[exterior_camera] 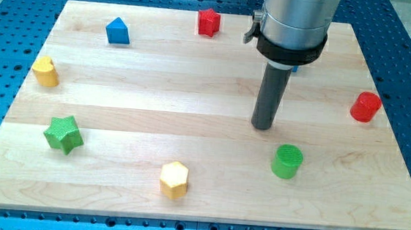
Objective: Slide the blue triangle diagonally in between the yellow heart and the red star
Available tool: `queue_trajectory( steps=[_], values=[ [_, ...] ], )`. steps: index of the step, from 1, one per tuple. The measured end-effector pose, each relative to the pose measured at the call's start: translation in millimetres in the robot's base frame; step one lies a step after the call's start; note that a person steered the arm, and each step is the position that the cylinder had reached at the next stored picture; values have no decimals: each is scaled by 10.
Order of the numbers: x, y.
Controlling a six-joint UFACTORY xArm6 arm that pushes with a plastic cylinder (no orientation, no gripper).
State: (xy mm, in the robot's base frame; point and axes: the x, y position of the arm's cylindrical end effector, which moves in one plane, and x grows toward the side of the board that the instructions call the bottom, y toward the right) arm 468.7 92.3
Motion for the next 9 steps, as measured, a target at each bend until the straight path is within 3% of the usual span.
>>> queue_trajectory(
  steps=[1,4,5,6,7,8,9],
  values=[
    [-28,-439],
    [-917,-2492],
    [-1365,-2589],
    [-1815,-3111],
    [-2172,-3060],
    [-2262,-2789],
    [-1950,-2769]
  ],
)
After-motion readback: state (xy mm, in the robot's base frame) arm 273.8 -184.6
